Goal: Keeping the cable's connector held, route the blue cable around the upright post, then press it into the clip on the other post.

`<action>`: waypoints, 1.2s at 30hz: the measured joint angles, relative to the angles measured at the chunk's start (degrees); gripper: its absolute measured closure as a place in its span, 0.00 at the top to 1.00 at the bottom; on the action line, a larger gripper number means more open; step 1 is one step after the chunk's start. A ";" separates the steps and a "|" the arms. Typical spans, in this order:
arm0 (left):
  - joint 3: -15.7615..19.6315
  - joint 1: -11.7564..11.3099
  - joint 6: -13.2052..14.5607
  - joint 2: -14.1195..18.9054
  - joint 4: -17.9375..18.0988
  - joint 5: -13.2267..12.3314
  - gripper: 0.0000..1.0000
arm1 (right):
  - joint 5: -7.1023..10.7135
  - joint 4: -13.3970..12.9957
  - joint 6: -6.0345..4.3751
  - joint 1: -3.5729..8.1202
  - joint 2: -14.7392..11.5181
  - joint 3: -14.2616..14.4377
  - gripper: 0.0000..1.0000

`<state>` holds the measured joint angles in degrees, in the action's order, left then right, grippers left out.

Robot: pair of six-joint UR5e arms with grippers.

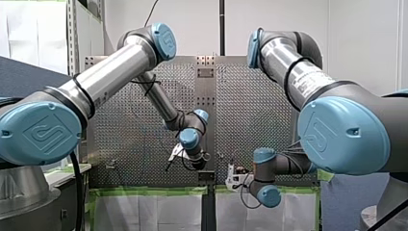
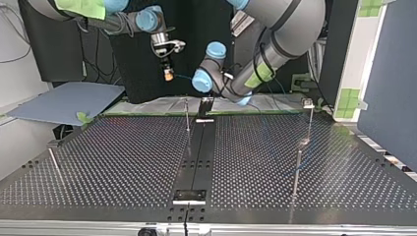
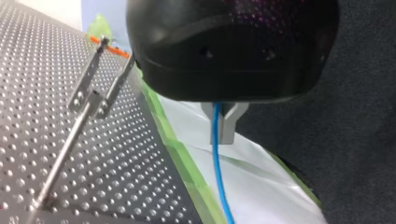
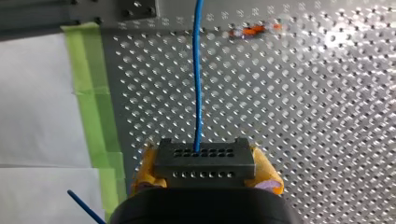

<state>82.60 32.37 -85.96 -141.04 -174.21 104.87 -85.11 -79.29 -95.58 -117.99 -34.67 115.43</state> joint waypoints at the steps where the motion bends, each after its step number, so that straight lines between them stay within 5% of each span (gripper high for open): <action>1: 0.00 0.24 -0.02 0.00 0.36 0.19 0.02 | 0.01 0.21 -0.03 0.15 -0.34 0.00 0.00; 8: 0.00 1.56 -0.71 0.02 4.13 0.77 0.02 | 0.17 1.81 -1.61 1.42 -3.19 -0.06 0.00; 15: 0.00 2.23 -1.69 0.01 7.33 1.47 0.02 | 0.37 2.45 -1.76 2.83 -3.59 -0.32 0.00; 25: 0.00 2.72 -1.85 -0.01 9.01 4.20 0.02 | 0.59 6.50 0.61 4.65 -3.56 -3.43 0.00; 36: 0.00 2.54 -3.53 -1.32 14.05 6.96 0.02 | 0.63 9.23 0.58 6.52 -3.44 -5.48 0.00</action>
<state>82.60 34.91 -89.48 -142.36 -160.16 111.84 -84.48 -70.06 -95.00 -111.47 -38.11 109.96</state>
